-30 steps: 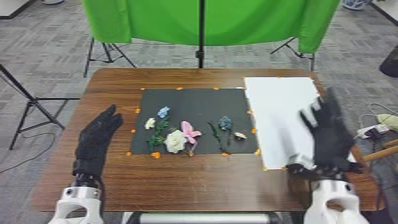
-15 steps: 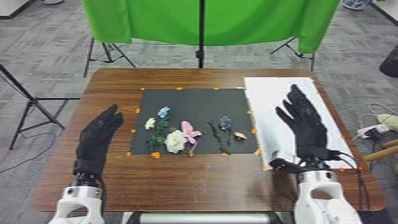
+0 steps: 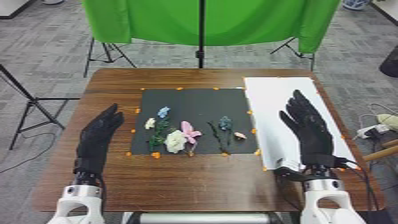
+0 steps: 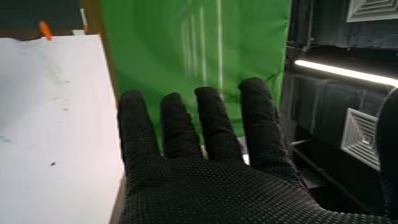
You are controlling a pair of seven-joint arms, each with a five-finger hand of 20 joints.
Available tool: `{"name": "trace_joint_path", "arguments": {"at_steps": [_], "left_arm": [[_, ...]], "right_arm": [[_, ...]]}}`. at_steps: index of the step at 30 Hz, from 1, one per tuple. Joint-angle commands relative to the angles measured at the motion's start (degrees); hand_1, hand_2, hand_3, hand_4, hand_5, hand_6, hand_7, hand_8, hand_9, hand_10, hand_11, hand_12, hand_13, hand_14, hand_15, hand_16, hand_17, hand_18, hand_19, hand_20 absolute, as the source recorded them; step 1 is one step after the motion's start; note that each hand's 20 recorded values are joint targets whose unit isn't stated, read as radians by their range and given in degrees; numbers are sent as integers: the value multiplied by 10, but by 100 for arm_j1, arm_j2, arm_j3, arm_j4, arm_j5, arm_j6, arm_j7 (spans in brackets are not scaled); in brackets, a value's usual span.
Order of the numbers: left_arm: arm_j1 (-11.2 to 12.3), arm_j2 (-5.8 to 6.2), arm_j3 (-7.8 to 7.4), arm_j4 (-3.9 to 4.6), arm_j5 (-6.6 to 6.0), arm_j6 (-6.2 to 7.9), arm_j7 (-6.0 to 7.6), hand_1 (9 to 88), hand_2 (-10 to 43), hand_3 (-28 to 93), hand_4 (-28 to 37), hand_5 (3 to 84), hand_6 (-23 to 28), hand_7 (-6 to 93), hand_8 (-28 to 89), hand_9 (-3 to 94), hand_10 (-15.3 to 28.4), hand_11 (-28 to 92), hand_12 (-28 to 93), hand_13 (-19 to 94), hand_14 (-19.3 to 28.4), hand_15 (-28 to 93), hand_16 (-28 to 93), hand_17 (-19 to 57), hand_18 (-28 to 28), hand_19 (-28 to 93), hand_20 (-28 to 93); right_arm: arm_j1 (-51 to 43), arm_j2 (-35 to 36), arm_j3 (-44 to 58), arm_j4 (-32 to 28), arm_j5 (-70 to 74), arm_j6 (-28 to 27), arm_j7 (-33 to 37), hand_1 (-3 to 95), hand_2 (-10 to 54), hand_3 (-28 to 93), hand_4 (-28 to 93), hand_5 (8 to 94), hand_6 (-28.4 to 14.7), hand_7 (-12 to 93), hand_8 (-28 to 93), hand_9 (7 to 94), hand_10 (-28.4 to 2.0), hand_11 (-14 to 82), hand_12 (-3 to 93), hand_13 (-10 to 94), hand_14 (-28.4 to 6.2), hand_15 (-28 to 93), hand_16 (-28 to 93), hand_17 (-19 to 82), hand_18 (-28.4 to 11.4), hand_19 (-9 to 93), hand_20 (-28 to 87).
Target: Arrange flowers
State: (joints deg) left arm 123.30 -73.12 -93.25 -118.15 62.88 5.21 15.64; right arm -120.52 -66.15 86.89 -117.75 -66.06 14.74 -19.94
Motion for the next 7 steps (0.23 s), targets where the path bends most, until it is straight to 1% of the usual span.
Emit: {"name": "trace_joint_path", "arguments": {"at_steps": [1, 4, 6, 7], "left_arm": [[36, 24, 16, 16, 52, -90, -7, 218, -24, 692, -257, 395, 36, 80, -49, 390, 120, 101, 137, 283, 153, 106, 53, 4, 125, 18, 178], [74, 7, -17, -7, 40, -81, -52, 219, -23, 691, -256, 395, 36, 80, -49, 390, 120, 100, 137, 284, 153, 106, 52, 4, 125, 18, 178], [57, 5, -15, 12, 45, -88, -46, 219, -23, 690, -256, 395, 35, 80, -48, 390, 120, 100, 136, 284, 153, 105, 52, 4, 125, 18, 177], [19, 9, 7, 44, 40, -103, -44, 219, -24, 691, -256, 395, 35, 80, -48, 390, 120, 99, 136, 283, 153, 105, 52, 4, 125, 18, 177]], "right_arm": [[-129, 54, 112, -83, -34, -130, -108, 41, -42, 795, -173, 320, 14, 76, -72, 303, -118, 14, 92, 212, -135, 22, 151, 132, -174, 43, 195], [-138, 41, 110, -91, -94, -140, -31, 41, -44, 796, -173, 321, 14, 76, -72, 305, -119, 14, 92, 212, -136, 22, 151, 132, -174, 43, 195], [-121, 20, 99, -89, -49, -92, -20, 40, -44, 796, -173, 322, 13, 76, -72, 305, -119, 14, 92, 213, -136, 22, 151, 132, -174, 43, 196], [-122, 24, 103, -86, -28, -88, -41, 41, -45, 796, -173, 322, 13, 76, -72, 306, -120, 15, 93, 213, -136, 23, 151, 132, -174, 43, 196]]}}
